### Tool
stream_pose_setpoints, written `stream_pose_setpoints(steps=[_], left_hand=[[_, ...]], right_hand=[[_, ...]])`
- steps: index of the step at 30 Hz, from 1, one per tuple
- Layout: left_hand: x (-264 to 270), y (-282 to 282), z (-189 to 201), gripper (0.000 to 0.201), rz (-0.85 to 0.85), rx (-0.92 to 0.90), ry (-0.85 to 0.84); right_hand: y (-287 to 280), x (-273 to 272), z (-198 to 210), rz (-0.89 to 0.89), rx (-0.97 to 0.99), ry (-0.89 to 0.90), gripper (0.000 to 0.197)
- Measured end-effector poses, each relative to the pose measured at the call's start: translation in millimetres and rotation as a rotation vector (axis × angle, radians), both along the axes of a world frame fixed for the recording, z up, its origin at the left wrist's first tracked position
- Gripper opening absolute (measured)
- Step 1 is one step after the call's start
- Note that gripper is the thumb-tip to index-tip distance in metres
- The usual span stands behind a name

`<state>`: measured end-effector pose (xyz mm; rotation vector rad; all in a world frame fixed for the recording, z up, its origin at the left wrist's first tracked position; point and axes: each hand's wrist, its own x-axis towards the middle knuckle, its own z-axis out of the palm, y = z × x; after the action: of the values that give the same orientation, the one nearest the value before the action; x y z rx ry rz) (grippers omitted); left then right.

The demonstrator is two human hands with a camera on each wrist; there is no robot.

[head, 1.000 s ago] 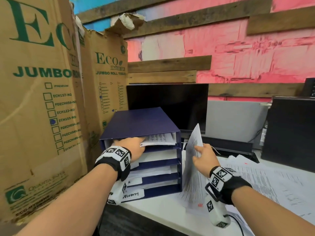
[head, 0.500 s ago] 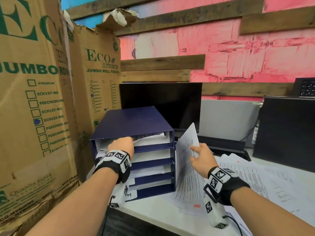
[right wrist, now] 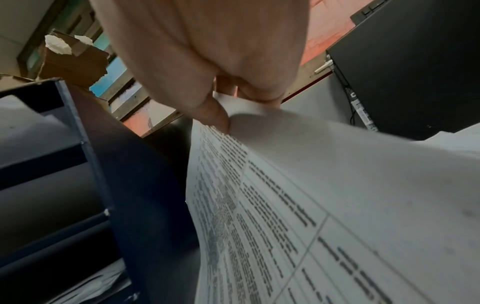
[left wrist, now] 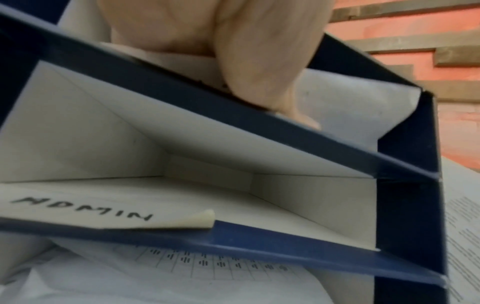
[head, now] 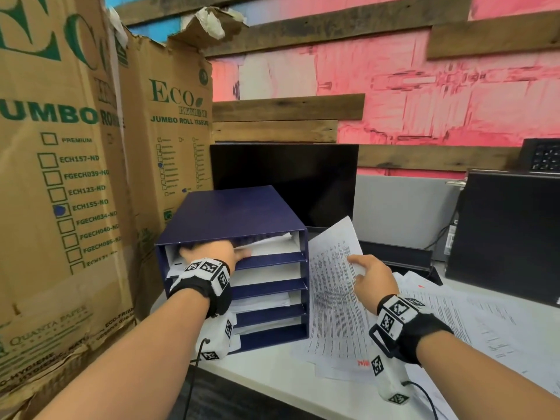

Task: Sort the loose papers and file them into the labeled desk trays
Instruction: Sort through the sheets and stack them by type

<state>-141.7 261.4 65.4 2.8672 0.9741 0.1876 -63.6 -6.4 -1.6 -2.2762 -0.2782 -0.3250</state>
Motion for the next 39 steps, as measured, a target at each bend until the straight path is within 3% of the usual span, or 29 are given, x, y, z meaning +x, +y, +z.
stream_pose_setpoints(steps=[2, 6, 11, 18, 23, 29, 32, 35, 39], left_hand=[[-4.8, 1.4, -0.1, 0.071, -0.048, -0.011, 0.005], [-9.1, 4.0, -6.8, 0.072, -0.288, -0.116, -0.093], [-6.3, -8.6, -7.9, 0.040, -0.338, -0.095, -0.111], [-1.6, -20.6, -7.6, 0.021, -0.423, -0.153, -0.214], [-1.3, -25.5, -12.1, 0.021, -0.381, 0.033, -0.275], [4.7, -29.8, -14.7, 0.024, -0.326, -0.008, -0.345], [7.1, -33.2, -17.7, 0.025, -0.322, -0.041, -0.395], [7.7, -34.8, -16.5, 0.027, -0.325, 0.010, -0.370], [7.1, -34.8, -15.3, 0.030, -0.262, 0.089, -0.275]], right_hand=[[-7.9, 0.3, 3.3, -0.038, 0.021, 0.007, 0.048], [-22.5, 2.0, 11.5, -0.071, 0.148, -0.017, 0.048], [-42.8, -7.9, 23.8, -0.054, 0.338, -0.070, 0.045], [-57.6, -14.5, 25.0, -0.026, 0.441, -0.037, 0.044], [-66.7, -11.8, 20.0, -0.019, 0.495, -0.066, 0.043], [-75.2, -9.0, 15.5, 0.009, 0.469, -0.066, 0.041], [-83.2, -7.9, 11.9, -0.012, 0.367, -0.032, 0.037], [-94.2, -11.1, 9.9, -0.011, 0.294, 0.014, 0.035], [-105.6, -21.6, 13.2, 0.074, 0.373, 0.045, 0.032]])
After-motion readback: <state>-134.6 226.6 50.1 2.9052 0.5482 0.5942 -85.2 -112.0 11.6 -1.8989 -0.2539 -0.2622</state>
